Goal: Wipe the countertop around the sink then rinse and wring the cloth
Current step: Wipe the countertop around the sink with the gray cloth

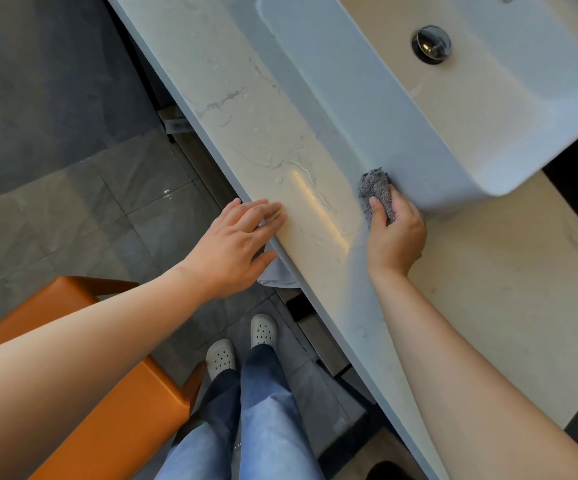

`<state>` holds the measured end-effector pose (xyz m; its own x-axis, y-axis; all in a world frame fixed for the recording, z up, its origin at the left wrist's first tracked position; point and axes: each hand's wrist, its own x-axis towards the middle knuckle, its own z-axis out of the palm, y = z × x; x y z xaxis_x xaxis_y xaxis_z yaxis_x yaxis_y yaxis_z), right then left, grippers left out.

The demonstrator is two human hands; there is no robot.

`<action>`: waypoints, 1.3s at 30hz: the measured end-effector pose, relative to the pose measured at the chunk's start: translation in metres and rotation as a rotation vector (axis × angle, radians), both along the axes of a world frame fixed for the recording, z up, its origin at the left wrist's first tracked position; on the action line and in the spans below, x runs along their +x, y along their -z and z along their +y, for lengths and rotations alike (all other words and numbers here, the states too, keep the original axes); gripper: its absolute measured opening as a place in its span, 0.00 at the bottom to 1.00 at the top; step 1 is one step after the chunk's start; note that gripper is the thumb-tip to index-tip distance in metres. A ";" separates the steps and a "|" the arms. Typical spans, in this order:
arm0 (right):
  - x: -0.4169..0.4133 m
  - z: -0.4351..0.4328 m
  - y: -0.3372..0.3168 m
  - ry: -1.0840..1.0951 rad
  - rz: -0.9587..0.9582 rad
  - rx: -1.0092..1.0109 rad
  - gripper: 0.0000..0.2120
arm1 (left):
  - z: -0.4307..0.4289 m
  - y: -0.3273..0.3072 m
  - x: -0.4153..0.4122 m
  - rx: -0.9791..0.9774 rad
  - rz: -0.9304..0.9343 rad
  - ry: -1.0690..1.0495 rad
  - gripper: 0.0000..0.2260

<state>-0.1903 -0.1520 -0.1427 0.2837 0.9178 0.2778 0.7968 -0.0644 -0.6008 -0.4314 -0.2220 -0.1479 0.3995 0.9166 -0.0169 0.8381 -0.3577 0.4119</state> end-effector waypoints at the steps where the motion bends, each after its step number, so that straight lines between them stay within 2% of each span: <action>1: -0.003 0.000 0.001 0.013 -0.018 0.004 0.17 | 0.001 -0.001 -0.001 -0.003 -0.007 0.001 0.26; 4: -0.011 0.003 0.002 0.003 -0.039 0.007 0.16 | 0.006 -0.006 -0.006 0.014 -0.057 -0.013 0.24; 7: -0.023 -0.007 0.003 -0.109 -0.047 -0.014 0.16 | 0.011 -0.008 -0.017 0.091 -0.111 -0.114 0.22; 15: -0.058 -0.074 0.002 -0.335 0.002 -0.051 0.16 | 0.024 -0.002 -0.036 0.056 -0.050 -0.240 0.26; 18: -0.056 -0.092 -0.005 -0.431 0.067 -0.111 0.16 | 0.027 -0.003 -0.039 0.037 -0.051 -0.228 0.27; 21: -0.050 -0.097 -0.018 -0.515 0.214 -0.234 0.16 | 0.028 -0.001 -0.041 0.048 -0.081 -0.224 0.24; 23: -0.046 -0.089 -0.030 -0.450 0.391 -0.298 0.16 | 0.028 -0.001 -0.040 0.055 -0.110 -0.236 0.22; 25: -0.039 -0.068 -0.037 -0.295 0.487 -0.244 0.10 | 0.029 -0.002 -0.040 0.064 -0.116 -0.245 0.21; 26: -0.032 -0.053 -0.037 -0.217 0.468 -0.180 0.07 | 0.029 -0.003 -0.039 0.071 -0.109 -0.243 0.21; 30: -0.012 0.004 -0.033 -0.003 0.293 -0.029 0.10 | 0.029 -0.002 -0.038 0.062 -0.089 -0.244 0.22; 34: -0.012 0.025 -0.016 0.010 0.095 -0.046 0.15 | 0.027 -0.005 -0.035 0.035 -0.087 -0.260 0.25; 39: -0.024 0.027 0.000 0.007 0.082 0.018 0.16 | 0.027 -0.006 -0.035 0.032 -0.076 -0.255 0.25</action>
<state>-0.2139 -0.1246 -0.1431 0.3123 0.9109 0.2696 0.7442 -0.0583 -0.6654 -0.4660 -0.1950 -0.1422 0.1547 0.9873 0.0350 0.8701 -0.1530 0.4686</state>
